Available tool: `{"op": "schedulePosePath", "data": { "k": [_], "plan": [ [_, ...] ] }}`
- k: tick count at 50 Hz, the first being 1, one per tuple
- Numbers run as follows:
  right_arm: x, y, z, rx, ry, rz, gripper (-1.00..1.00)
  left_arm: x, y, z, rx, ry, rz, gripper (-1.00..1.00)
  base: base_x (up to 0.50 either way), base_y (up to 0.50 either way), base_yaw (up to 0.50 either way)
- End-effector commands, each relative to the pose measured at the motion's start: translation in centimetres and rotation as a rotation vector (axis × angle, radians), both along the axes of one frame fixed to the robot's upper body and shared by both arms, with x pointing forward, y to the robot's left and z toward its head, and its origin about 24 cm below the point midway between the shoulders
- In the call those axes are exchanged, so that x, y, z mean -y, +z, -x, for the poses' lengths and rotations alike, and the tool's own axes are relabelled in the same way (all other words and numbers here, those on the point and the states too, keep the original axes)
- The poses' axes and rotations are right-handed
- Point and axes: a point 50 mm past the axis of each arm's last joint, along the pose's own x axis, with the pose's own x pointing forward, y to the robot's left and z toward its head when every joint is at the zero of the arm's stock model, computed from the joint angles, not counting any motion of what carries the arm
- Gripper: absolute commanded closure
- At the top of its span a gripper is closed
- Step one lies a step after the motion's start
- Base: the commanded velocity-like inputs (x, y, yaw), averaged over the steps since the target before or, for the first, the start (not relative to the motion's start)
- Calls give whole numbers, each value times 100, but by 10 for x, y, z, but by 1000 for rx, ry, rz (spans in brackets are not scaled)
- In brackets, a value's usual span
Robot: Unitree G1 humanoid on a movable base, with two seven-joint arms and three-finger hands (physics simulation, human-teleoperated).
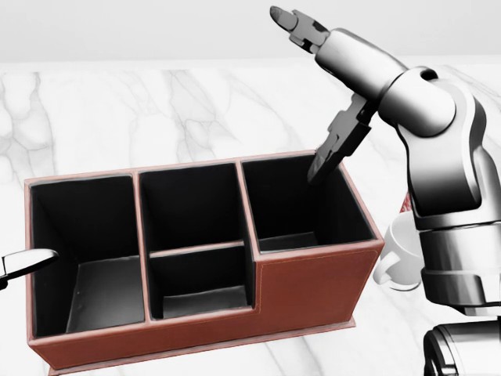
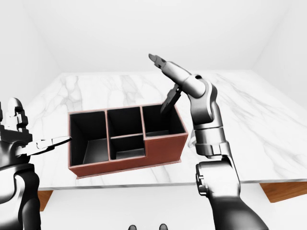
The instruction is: Pick up the book and place it in the right compartment of the caddy.
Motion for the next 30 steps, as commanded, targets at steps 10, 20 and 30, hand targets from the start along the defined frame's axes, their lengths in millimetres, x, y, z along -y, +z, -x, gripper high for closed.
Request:
{"op": "schedulePosePath", "data": {
  "k": [10,20,30],
  "plan": [
    [-18,103,78,547,145,-47,-100,0,0,0,0,0,-1,-100,0,0,0],
    [-14,95,73,513,169,-112,-100,1,-1,0,-3,0,-2,-100,0,0,0],
    [-14,91,73,510,172,-131,-100,1,-3,-1,-13,-2,-1,-100,0,0,0]
  ]
}}
